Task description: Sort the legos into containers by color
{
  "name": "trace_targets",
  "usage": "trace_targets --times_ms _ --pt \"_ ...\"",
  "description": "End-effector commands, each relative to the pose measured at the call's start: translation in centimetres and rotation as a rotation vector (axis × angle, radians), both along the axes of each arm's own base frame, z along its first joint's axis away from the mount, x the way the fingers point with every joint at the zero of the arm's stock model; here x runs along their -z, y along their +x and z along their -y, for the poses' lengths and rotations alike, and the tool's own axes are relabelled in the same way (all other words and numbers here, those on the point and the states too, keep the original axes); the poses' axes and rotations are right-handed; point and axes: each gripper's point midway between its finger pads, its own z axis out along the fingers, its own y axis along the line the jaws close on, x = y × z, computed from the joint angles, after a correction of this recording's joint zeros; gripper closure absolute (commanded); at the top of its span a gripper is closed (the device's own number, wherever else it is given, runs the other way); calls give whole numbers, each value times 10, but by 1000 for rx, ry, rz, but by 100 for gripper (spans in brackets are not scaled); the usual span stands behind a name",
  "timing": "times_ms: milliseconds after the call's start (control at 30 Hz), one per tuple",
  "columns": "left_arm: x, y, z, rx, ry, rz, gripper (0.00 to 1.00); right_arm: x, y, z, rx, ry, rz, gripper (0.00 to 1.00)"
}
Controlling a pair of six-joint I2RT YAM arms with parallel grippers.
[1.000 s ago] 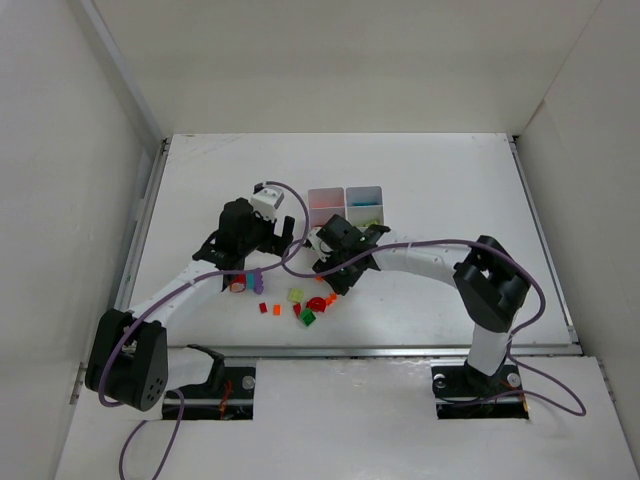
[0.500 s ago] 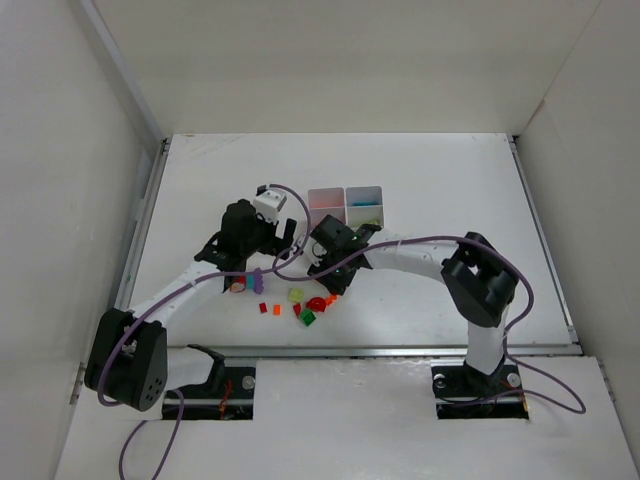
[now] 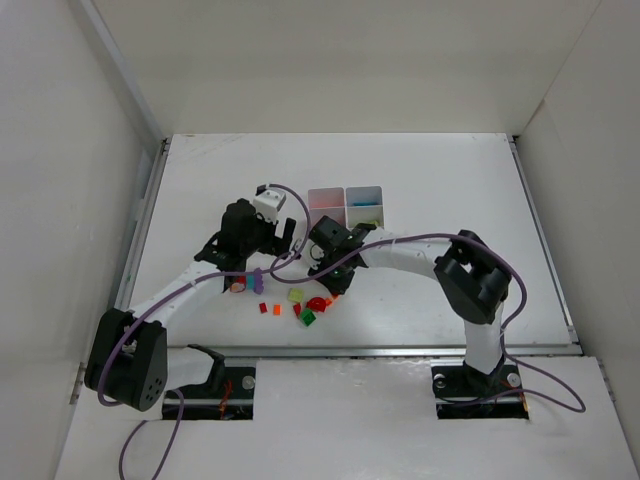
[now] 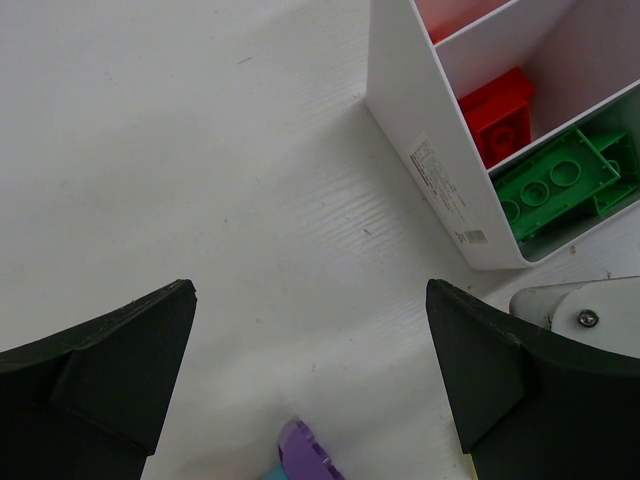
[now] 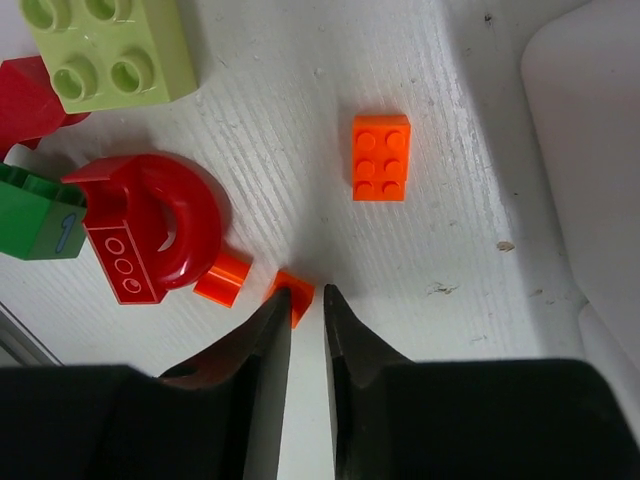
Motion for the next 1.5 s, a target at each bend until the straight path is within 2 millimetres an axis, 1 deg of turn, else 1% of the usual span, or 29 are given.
trace_targets --times_ms 0,33,67,100,167,200,300,367,433,533,600,633,700,767,800,900,933,1000,1033,1067,1100,1167,1200,1267,1300,1367,1400,1433,1467 --pt "-5 -1 6 21 -20 22 0 -6 2 -5 36 15 9 76" --pt "-5 -1 6 21 -20 22 0 -6 2 -5 49 16 4 80" --pt "-5 -1 6 21 -20 22 0 -6 0 -3 57 15 0 88" --pt "-5 -1 6 21 -20 22 0 -7 1 -5 58 24 6 92" --pt "-5 -1 6 21 -20 22 0 -4 1 -2 61 11 8 99" --pt "-5 -3 9 30 -20 22 0 -7 1 -2 61 19 13 100" --pt "-5 -3 9 30 -20 22 0 -7 2 -1 83 14 15 100" --pt "-5 -3 9 30 -20 22 0 -12 4 2 90 19 40 100" --pt "-5 -2 8 22 -16 24 0 -19 6 1 117 43 58 100" --pt "-5 -1 5 16 -3 30 0 -35 9 -1 141 91 96 100" --pt "-5 0 3 5 2 32 0 -43 10 0 145 116 122 100" --pt "-5 1 1 -7 8 35 0 -47 14 3 167 121 132 100" --pt "-5 2 -1 -17 14 37 0 -51 16 1 167 137 143 100" --pt "-5 3 -3 -27 19 39 0 -66 18 -3 179 171 159 100" --pt "-3 2 -5 -37 28 33 0 -69 23 -2 189 180 166 100" --pt "-4 5 -12 -76 49 41 0 -106 47 0 284 269 206 100" --pt "-4 5 -14 -91 47 40 0 -123 67 4 334 323 235 100" --pt "-4 7 -18 -120 47 41 0 -150 89 7 415 401 270 100" --pt "0 5 -19 -120 52 33 0 -161 108 17 475 422 308 100" --pt "0 5 -18 -126 42 29 0 -179 125 12 503 465 349 100" --pt "0 4 -18 -133 31 24 0 -188 134 8 529 487 366 100" --pt "4 3 -21 -148 26 13 0 -201 159 9 595 505 429 100" --pt "3 4 -20 -152 15 18 0 -208 172 1 616 527 445 100" --pt "7 3 -25 -162 19 8 0 -211 190 0 667 534 468 100" --pt "7 3 -24 -166 12 6 0 -213 204 -6 693 556 468 100" --pt "9 4 -28 -177 11 7 0 -210 214 -11 711 554 473 100" --pt "9 4 -28 -177 11 7 0 -209 223 -9 726 554 487 100" --pt "7 6 -31 -192 0 12 0 -205 230 -15 720 557 480 100" --pt "11 5 -35 -201 4 4 0 -199 232 -20 714 548 465 100"
